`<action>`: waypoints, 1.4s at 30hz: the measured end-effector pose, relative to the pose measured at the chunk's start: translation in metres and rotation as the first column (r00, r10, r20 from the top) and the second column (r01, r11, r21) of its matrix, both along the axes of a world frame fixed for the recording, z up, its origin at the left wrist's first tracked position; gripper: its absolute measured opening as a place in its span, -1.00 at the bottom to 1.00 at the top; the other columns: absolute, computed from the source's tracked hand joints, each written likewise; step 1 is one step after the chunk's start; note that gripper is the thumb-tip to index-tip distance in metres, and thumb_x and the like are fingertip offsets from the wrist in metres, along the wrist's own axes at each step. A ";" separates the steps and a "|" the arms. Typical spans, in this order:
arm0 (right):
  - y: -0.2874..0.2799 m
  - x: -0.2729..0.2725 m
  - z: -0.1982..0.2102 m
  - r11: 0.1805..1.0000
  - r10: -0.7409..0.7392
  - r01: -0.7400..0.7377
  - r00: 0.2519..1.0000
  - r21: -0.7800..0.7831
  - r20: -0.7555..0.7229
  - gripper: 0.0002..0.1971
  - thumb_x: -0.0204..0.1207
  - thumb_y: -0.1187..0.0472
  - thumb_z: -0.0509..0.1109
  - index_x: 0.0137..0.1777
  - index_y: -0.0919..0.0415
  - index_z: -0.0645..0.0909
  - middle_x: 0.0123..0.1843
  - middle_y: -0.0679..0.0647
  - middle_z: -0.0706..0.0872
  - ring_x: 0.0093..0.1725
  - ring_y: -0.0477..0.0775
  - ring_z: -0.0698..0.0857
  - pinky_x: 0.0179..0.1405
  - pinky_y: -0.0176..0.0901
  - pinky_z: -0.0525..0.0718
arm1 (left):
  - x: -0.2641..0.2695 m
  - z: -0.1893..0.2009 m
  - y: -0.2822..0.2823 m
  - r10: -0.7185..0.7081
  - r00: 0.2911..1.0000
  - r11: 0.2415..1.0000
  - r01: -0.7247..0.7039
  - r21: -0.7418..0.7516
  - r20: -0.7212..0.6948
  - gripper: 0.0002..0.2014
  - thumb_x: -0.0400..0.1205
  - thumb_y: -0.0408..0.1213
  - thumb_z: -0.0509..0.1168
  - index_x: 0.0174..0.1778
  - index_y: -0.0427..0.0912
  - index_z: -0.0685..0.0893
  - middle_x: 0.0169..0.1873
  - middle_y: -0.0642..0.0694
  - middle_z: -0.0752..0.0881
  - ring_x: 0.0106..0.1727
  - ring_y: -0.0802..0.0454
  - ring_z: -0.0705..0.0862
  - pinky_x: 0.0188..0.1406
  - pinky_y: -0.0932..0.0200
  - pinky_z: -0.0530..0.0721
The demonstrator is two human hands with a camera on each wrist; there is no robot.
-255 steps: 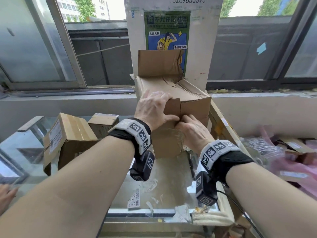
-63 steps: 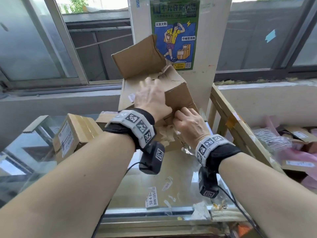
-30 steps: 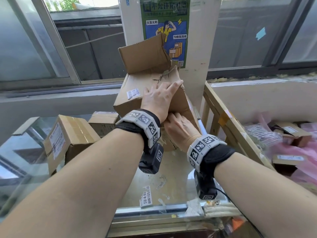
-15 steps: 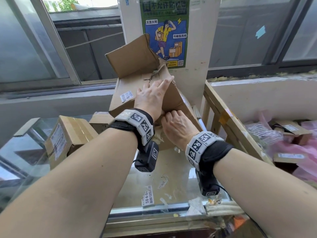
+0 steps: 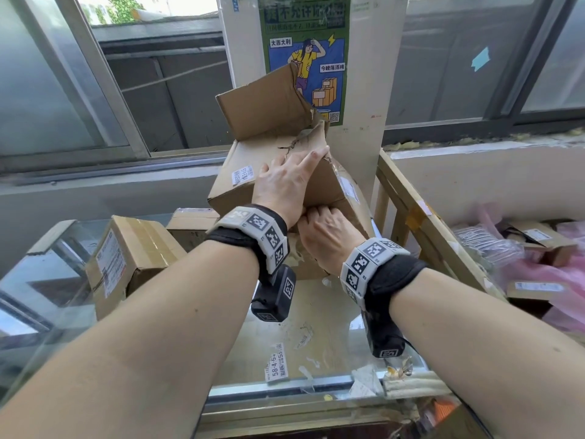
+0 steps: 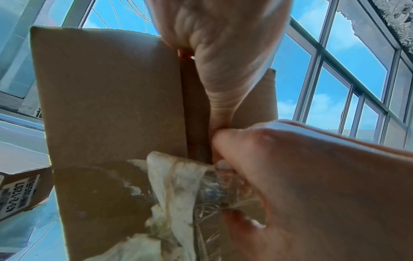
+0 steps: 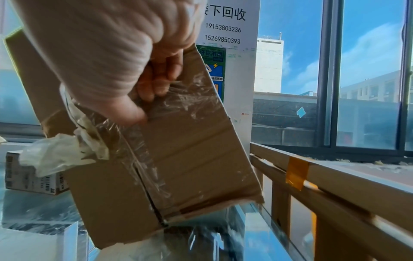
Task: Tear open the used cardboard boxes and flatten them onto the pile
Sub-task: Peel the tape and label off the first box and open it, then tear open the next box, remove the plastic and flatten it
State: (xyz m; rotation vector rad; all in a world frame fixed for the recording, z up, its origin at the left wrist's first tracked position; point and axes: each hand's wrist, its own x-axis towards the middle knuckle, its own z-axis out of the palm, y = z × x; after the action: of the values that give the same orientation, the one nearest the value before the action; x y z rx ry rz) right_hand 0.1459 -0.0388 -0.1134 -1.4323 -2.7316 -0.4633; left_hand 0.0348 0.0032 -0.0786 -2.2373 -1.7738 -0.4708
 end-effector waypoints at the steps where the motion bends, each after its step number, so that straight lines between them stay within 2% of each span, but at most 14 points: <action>1: 0.000 -0.001 0.001 1.000 -0.011 0.011 1.000 -0.027 -0.014 -0.66 0.66 0.38 -0.04 0.35 0.39 0.42 0.26 0.32 0.56 0.21 0.29 0.55 0.20 0.06 0.47 | -0.001 0.000 0.000 0.003 1.000 1.000 -0.003 -0.003 -0.005 -0.09 0.44 -0.40 0.39 0.57 0.28 0.07 0.45 0.05 0.46 0.36 -0.11 0.47 0.32 -0.09 0.46; 8: 0.007 -0.004 -0.003 1.000 0.001 -0.002 1.000 -0.018 -0.027 -0.67 0.67 0.36 0.03 0.30 0.40 0.53 0.25 0.31 0.59 0.22 0.29 0.55 0.20 0.05 0.46 | -0.007 0.001 -0.001 0.017 1.000 1.000 -0.017 -0.006 -0.002 -0.04 0.41 -0.46 0.40 0.59 0.26 0.06 0.44 0.03 0.48 0.36 -0.11 0.48 0.31 -0.09 0.49; 13: 0.008 0.003 -0.011 0.996 0.052 -0.038 0.983 0.079 -0.178 -0.90 0.42 0.38 0.33 -0.19 0.24 0.67 -0.11 0.18 0.62 -0.06 0.25 0.57 -0.21 0.01 0.37 | -0.015 0.000 0.000 0.084 0.996 0.996 -0.084 0.003 0.038 -0.02 0.40 -0.43 0.44 0.58 0.28 0.03 0.41 0.03 0.49 0.32 -0.12 0.51 0.22 -0.06 0.50; 16: 0.009 0.014 -0.016 0.996 0.080 -0.084 0.973 -0.009 -0.218 -0.68 0.51 0.32 0.08 0.07 0.13 0.65 0.18 0.13 0.47 0.16 0.19 0.42 -0.04 -0.03 0.43 | -0.016 -0.002 -0.001 0.130 0.989 0.991 -0.130 -0.002 0.066 0.04 0.37 -0.37 0.51 0.58 0.28 -0.01 0.38 0.00 0.51 0.28 -0.14 0.54 0.15 -0.06 0.54; 18: 0.009 0.021 -0.016 0.991 0.125 -0.133 0.959 -0.014 -0.255 -0.63 0.52 0.39 0.16 0.21 0.11 0.65 0.30 0.12 0.41 0.23 0.18 0.38 0.11 -0.03 0.55 | -0.016 -0.001 -0.004 0.148 0.985 0.989 -0.146 -0.020 0.091 0.09 0.32 -0.33 0.56 0.59 0.28 -0.02 0.37 -0.03 0.51 0.29 -0.16 0.54 0.16 -0.08 0.54; 20: 0.007 0.028 -0.017 0.978 0.202 -0.209 0.913 0.018 -0.354 -0.58 0.42 0.53 0.33 0.22 0.18 0.69 0.19 0.16 0.55 0.15 0.22 0.51 0.07 -0.06 0.66 | -0.017 -0.001 -0.007 0.146 0.981 0.989 -0.144 -0.029 0.124 0.14 0.28 -0.26 0.61 0.60 0.27 -0.03 0.38 -0.04 0.51 0.30 -0.17 0.53 0.20 -0.11 0.55; 24: 0.005 0.041 -0.019 0.990 0.134 -0.079 0.775 0.115 -0.617 -0.79 0.39 0.54 0.33 -0.02 0.42 0.71 0.01 0.25 0.69 -0.04 0.27 0.67 -0.06 0.11 0.74 | -0.023 0.002 -0.016 0.126 0.975 0.992 -0.120 -0.046 0.185 0.23 0.23 -0.18 0.67 0.63 0.24 -0.08 0.41 -0.03 0.51 0.34 -0.17 0.50 0.25 -0.11 0.54; 27: 0.002 0.041 -0.015 0.948 -0.317 0.190 0.607 -0.255 -0.728 -0.79 0.55 0.39 0.25 0.07 0.32 0.69 0.02 0.18 0.72 0.02 0.18 0.68 0.09 0.04 0.68 | -0.025 0.001 -0.023 0.134 0.968 0.991 -0.129 -0.034 0.214 0.24 0.22 -0.14 0.67 0.64 0.22 -0.07 0.37 -0.04 0.54 0.32 -0.15 0.51 0.22 -0.08 0.53; 31: 0.007 0.030 -0.017 0.726 -0.687 0.121 0.137 -0.676 -0.714 -0.83 0.46 0.28 0.35 -0.02 0.26 0.73 -0.02 0.16 0.76 0.02 0.17 0.73 0.14 0.00 0.70 | -0.028 -0.002 -0.031 0.144 0.947 0.989 -0.145 -0.017 0.287 0.13 0.27 -0.15 0.65 0.63 0.22 0.06 0.38 0.02 0.54 0.34 -0.13 0.48 0.24 -0.03 0.50; 33: 0.012 0.021 -0.018 0.644 -0.759 -0.055 -0.179 -0.763 -0.627 -0.89 0.40 0.27 0.48 -0.13 0.31 0.72 -0.05 0.24 0.80 -0.01 0.19 0.77 0.10 0.08 0.75 | -0.029 -0.002 -0.032 0.129 0.937 0.990 -0.140 0.010 0.324 -0.01 0.31 -0.17 0.62 0.60 0.18 0.19 0.37 0.04 0.57 0.33 -0.13 0.49 0.24 0.01 0.48; 35: 0.020 0.015 -0.020 0.608 -0.770 -0.148 -0.348 -0.780 -0.535 -0.69 0.31 0.19 0.59 -0.05 0.41 0.70 -0.08 0.25 0.81 -0.07 0.16 0.79 0.02 0.07 0.78 | -0.030 -0.002 -0.033 0.111 0.931 0.991 -0.132 0.037 0.348 -0.12 0.37 -0.18 0.58 0.57 0.15 0.28 0.37 0.05 0.58 0.30 -0.13 0.52 0.24 0.06 0.46; 37: 0.028 0.008 -0.024 0.612 -0.762 -0.176 -0.391 -0.771 -0.516 -0.54 0.24 0.13 0.62 0.05 0.43 0.69 -0.12 0.25 0.81 -0.16 0.11 0.79 -0.02 0.05 0.79 | -0.033 -0.001 -0.035 0.094 0.926 0.992 -0.119 0.045 0.366 -0.18 0.41 -0.19 0.55 0.57 0.14 0.31 0.37 0.05 0.59 0.30 -0.12 0.53 0.26 0.09 0.45; 39: 0.030 0.000 -0.024 0.642 -0.736 -0.141 -0.390 -0.754 -0.554 -0.47 0.04 0.00 0.67 -0.10 0.39 0.74 -0.24 0.21 0.82 -0.22 0.14 0.80 -0.03 0.09 0.79 | -0.037 -0.001 -0.037 0.074 0.923 0.993 -0.103 0.056 0.377 -0.21 0.44 -0.21 0.53 0.57 0.11 0.34 0.37 0.02 0.60 0.32 -0.10 0.54 0.29 0.12 0.43; 42: 0.025 -0.014 -0.022 0.687 -0.711 -0.013 -0.216 -0.727 -0.669 -0.44 -0.07 -0.20 0.67 -0.35 0.33 0.76 -0.30 0.20 0.81 -0.20 0.23 0.79 -0.04 0.10 0.76 | -0.043 0.000 -0.042 0.050 0.918 0.992 -0.090 0.085 0.393 -0.30 0.43 -0.23 0.54 0.50 0.03 0.45 0.30 -0.02 0.66 0.28 -0.07 0.60 0.27 0.18 0.43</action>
State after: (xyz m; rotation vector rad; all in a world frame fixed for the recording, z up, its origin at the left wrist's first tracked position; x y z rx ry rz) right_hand 0.1319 -0.0133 -0.1350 -1.5641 -0.9573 1.1303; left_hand -0.0082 -0.0386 -0.0781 -2.1090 -1.9513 -1.0297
